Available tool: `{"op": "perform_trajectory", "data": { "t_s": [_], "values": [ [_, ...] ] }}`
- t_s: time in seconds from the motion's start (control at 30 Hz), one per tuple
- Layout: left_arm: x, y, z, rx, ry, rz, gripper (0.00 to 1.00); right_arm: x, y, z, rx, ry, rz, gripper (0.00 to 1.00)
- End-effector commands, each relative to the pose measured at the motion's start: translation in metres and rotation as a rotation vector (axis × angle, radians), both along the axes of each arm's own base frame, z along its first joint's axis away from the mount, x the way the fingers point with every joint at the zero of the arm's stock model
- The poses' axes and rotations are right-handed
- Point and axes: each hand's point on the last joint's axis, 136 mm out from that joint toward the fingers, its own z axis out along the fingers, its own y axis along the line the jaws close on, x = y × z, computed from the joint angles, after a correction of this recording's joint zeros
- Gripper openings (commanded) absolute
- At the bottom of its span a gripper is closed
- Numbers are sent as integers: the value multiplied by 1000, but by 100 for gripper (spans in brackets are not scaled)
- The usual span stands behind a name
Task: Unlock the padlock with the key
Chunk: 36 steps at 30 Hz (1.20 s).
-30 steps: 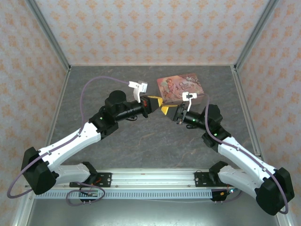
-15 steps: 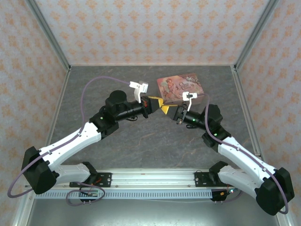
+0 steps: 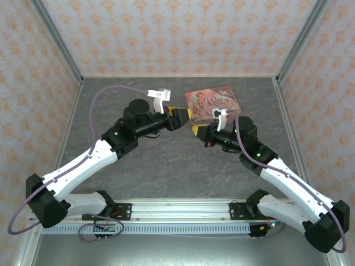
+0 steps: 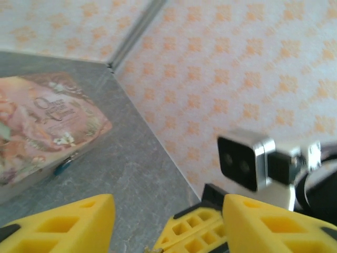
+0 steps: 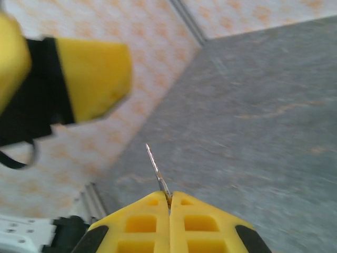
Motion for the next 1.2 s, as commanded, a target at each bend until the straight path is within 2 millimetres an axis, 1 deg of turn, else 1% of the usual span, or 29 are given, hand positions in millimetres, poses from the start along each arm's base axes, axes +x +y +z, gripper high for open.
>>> {"op": "perform_trajectory", "data": {
  "t_s": [0.0,0.07,0.17,0.23,0.37,0.43,0.63,0.77,0.97,1.07,1.17],
  "values": [
    [18,31,-9,3,169,187,61,11,-28,-37,-318,-39,-116,0],
    [23,47,-23,5,307,287,61,17,-39,-41,-436,-92,-181,0],
    [22,63,-45,-10,514,397,60,21,-45,-35,-563,-209,-231,0],
    [19,60,-55,-38,620,408,59,22,-45,-29,-632,-286,-247,0],
    [16,38,-66,-134,788,366,55,21,-36,-21,-773,-429,-237,0],
    [16,30,-71,-154,837,353,52,22,-29,-20,-840,-486,-226,0],
    [9,16,-82,-154,929,344,48,22,-6,-22,-927,-585,-183,0],
    [7,9,-90,-126,963,328,48,25,5,-19,-931,-611,-177,0],
    [4,-3,-93,-108,985,293,46,29,16,-10,-918,-648,-174,0],
    [2,-8,-96,-99,998,282,43,31,19,-8,-916,-661,-173,0],
    [2,-10,-100,-96,1010,276,37,32,22,-8,-916,-664,-173,0]
  ]
}}
